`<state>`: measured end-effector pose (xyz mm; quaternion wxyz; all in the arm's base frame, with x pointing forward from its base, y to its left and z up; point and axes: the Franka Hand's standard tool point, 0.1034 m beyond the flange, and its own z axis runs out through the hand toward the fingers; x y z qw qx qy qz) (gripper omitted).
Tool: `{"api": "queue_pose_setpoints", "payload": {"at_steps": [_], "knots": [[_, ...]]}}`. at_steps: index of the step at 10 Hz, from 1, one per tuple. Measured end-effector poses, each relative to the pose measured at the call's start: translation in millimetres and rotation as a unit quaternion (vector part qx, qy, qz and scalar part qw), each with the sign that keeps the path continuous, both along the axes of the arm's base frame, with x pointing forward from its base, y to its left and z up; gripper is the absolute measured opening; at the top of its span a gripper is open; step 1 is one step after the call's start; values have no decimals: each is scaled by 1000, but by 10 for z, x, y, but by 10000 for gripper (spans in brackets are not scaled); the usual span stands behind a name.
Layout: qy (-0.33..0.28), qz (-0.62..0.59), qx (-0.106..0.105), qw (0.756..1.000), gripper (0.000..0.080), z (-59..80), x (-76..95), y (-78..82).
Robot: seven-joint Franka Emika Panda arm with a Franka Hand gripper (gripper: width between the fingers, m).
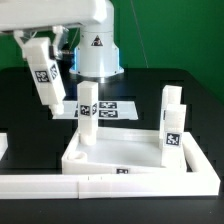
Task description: Assemble desk
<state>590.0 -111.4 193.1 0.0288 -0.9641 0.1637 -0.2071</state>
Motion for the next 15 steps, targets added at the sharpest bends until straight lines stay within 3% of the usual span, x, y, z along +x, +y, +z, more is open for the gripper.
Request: {"api": "queue_pose_setpoints", "payload": {"at_steps": [1, 2, 4, 5, 6, 11, 15], "knots": [[-24, 8, -29, 999, 288, -19, -58, -92], [-38, 0, -45, 998, 288, -1, -63, -159], [-42, 1, -56, 998, 288, -37, -50, -134], [-47, 23, -80, 995, 288, -142, 22, 55], [-46, 32, -86, 995, 288, -243, 40, 197], [-48, 28, -90, 994, 288, -387, 28, 274], [-61, 22, -73, 995, 288, -368, 70, 263]]}}
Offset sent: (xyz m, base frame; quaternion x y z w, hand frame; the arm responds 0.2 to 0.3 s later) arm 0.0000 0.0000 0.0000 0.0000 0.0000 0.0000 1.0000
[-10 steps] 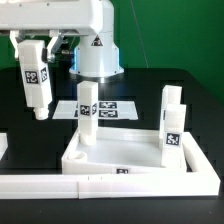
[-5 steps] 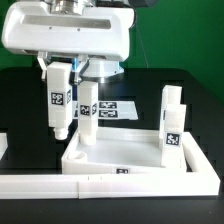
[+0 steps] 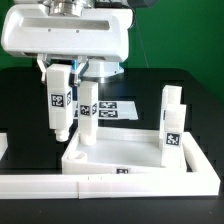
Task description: Assemble desk
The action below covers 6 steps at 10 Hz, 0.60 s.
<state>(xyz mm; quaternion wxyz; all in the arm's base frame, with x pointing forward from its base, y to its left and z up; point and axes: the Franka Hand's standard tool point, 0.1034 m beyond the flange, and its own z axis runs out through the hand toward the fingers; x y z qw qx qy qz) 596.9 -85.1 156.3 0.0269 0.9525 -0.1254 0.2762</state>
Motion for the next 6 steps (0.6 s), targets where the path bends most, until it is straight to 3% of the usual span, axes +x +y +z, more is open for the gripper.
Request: {"api": "queue_pose_setpoints", "payload": {"at_steps": [3, 6], "knots": [[-3, 7, 7, 1000, 288, 36, 46, 121], [9, 9, 16, 1000, 288, 21, 11, 135]]}}
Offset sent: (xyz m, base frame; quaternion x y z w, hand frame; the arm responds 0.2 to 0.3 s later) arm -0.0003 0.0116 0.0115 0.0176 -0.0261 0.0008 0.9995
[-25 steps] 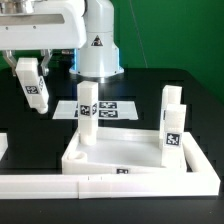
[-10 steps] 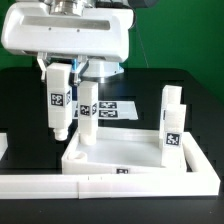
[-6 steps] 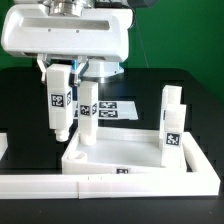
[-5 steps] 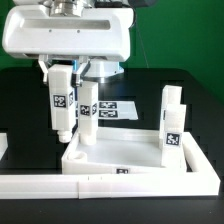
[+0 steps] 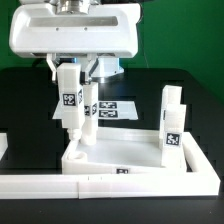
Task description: Assemble desk
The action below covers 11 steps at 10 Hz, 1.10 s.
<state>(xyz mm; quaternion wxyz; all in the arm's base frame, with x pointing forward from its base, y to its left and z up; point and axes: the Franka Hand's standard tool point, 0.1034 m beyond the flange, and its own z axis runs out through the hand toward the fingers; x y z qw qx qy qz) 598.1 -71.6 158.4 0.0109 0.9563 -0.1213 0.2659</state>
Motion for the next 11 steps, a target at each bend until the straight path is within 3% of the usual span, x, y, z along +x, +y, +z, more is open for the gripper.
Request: {"api": "queue_pose_setpoints", "payload": {"at_steps": [3, 5, 11], "knots": [[2, 0, -1, 1000, 288, -25, -10, 2], [3, 0, -10, 1000, 288, -203, -57, 31], [11, 4, -12, 1000, 288, -346, -66, 71]]}}
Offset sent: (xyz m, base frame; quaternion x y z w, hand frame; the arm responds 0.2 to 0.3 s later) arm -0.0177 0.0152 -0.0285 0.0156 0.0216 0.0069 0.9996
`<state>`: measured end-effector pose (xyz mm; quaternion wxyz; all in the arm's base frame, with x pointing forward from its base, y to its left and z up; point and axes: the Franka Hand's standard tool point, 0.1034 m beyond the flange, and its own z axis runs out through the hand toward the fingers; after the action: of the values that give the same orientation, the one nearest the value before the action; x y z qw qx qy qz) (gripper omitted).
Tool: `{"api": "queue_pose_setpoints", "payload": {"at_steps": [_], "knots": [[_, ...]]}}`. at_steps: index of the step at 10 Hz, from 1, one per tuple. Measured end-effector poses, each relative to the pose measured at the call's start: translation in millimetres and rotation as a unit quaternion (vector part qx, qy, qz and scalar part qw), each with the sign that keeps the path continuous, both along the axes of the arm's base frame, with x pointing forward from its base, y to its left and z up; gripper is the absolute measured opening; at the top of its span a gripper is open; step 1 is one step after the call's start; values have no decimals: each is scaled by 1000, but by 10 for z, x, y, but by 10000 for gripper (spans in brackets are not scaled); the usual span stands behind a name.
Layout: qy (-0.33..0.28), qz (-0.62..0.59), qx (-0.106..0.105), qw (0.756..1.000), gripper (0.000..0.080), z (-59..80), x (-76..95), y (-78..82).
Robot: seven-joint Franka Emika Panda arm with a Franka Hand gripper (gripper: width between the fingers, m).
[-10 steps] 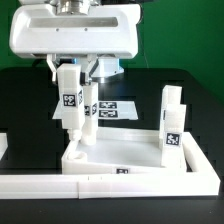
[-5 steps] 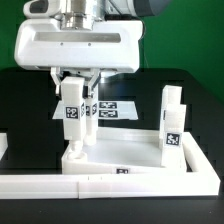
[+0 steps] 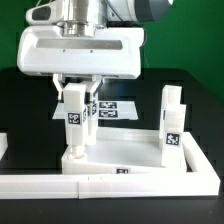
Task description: Assemble desk
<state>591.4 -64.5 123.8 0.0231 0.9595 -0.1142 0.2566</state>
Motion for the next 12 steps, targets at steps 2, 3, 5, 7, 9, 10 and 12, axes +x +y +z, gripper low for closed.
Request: {"api": "queue_pose_setpoints", "payload": {"at_steps": [2, 3, 5, 7, 9, 10, 12], "knots": [[-3, 0, -2, 1000, 288, -1, 13, -6], [-5, -1, -3, 1000, 288, -1, 16, -15], [-6, -1, -4, 1000, 288, 0, 31, -18], [-5, 0, -4, 1000, 288, -27, 42, 4], [-1, 1, -6, 1000, 288, -105, 50, 13], [-3, 1, -10, 1000, 288, -148, 44, 12], [-18, 1, -22, 1000, 288, -171, 46, 9]]}}
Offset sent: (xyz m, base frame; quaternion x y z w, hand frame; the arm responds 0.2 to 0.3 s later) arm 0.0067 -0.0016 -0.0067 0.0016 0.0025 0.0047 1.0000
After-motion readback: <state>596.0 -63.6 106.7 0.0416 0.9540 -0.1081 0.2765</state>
